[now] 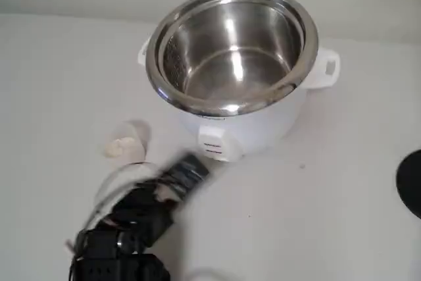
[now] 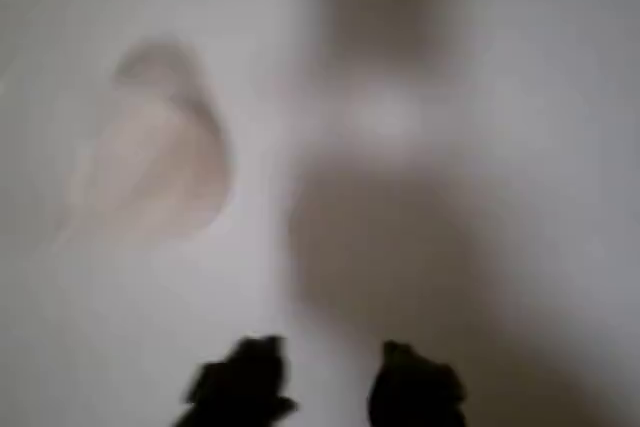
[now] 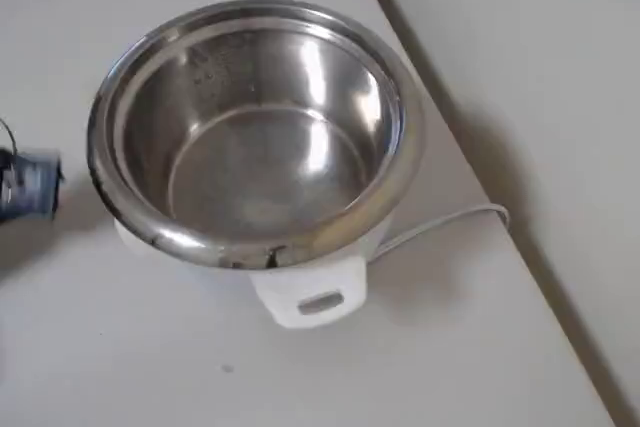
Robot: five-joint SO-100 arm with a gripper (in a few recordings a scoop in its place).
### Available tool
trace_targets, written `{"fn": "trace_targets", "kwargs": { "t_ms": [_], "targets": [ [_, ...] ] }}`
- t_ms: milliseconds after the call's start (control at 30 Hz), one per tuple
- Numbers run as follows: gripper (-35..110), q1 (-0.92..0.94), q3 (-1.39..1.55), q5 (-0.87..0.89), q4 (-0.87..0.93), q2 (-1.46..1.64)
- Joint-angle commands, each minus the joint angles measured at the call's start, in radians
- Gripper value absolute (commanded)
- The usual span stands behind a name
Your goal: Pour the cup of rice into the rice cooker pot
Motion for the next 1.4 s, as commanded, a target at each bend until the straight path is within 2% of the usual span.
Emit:
{"fn": "trace_targets", "kwargs": {
  "t_ms": [0, 100, 167, 267, 533, 733, 1200, 1367],
  "targets": [
    [30, -0.209, 0.035, -0.314, -0.152, 0.012],
    [39, -0.221, 0.044, -0.442, -0.253, 0.011],
    [46, -0.207, 0.054, -0.517, -0.382, -0.002],
    [51, -0.172, 0.055, -0.597, -0.618, -0.176],
    [59, -0.015, 0.008, -0.687, -1.69, -1.21],
    [61, 0.029, -0.218, -0.719, -2.336, -1.931],
    [59, -0.005, -0.58, -0.643, -2.839, -2.574],
    [50, -0.011, -0.646, -0.624, -2.861, -2.643]
  ]
}}
